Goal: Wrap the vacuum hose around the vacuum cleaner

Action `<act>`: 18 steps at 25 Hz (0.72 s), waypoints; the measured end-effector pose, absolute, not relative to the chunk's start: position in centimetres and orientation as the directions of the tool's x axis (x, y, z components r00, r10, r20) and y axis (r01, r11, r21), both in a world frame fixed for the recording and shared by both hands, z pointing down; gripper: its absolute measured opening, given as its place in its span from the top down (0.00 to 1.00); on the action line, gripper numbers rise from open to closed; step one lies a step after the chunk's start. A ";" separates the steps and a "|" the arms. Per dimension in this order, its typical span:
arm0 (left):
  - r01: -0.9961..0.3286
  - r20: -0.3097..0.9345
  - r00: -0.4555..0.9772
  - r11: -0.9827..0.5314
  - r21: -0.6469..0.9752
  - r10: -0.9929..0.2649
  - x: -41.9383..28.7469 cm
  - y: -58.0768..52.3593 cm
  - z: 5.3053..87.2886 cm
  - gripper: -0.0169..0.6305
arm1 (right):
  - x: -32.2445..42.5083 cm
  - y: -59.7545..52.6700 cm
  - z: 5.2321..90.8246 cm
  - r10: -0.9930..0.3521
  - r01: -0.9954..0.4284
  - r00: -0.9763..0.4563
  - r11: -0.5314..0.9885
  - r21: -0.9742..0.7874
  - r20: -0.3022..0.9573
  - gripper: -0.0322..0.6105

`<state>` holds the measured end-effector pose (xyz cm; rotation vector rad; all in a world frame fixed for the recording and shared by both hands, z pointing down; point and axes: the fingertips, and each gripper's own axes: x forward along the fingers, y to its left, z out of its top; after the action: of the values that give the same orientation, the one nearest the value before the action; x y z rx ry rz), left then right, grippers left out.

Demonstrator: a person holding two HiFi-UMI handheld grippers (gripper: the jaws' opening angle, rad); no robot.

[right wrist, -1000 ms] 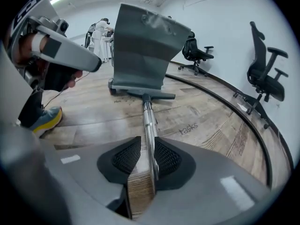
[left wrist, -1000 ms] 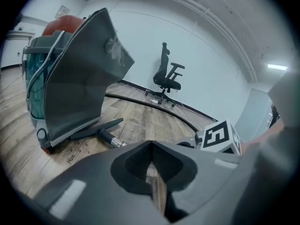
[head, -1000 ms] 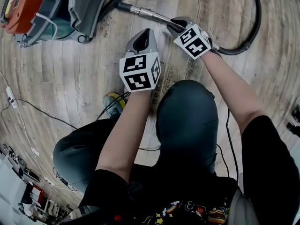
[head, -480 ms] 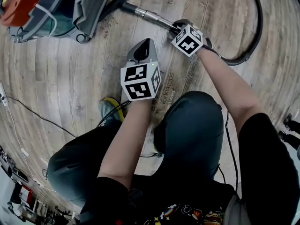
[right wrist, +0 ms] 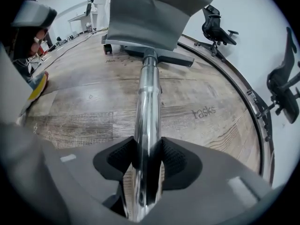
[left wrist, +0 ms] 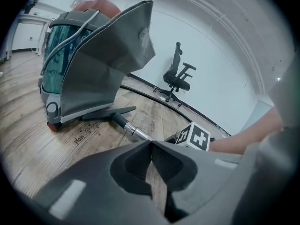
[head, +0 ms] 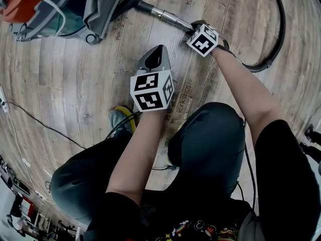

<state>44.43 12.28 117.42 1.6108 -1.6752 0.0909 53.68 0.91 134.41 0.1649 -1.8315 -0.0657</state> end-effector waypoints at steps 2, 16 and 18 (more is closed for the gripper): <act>-0.868 0.574 0.126 0.190 0.459 -0.809 44.5 12.4 117.7 0.97 | 53.6 0.8 134.4 -0.150 -0.089 -0.264 0.987 0.130 0.953 0.65; -0.863 0.578 0.133 0.193 0.467 -0.805 44.4 10.7 117.6 0.97 | 56.1 4.5 133.6 -0.112 -0.062 -0.231 0.993 0.101 0.966 0.65; -0.865 0.580 0.140 0.186 0.466 -0.802 44.6 10.5 117.2 0.97 | 56.8 5.0 132.9 -0.108 -0.064 -0.228 0.993 0.095 0.968 0.65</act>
<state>44.61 10.50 117.24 1.6064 -1.6521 0.0974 56.82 4.99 132.88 0.1256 -1.8016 -0.0408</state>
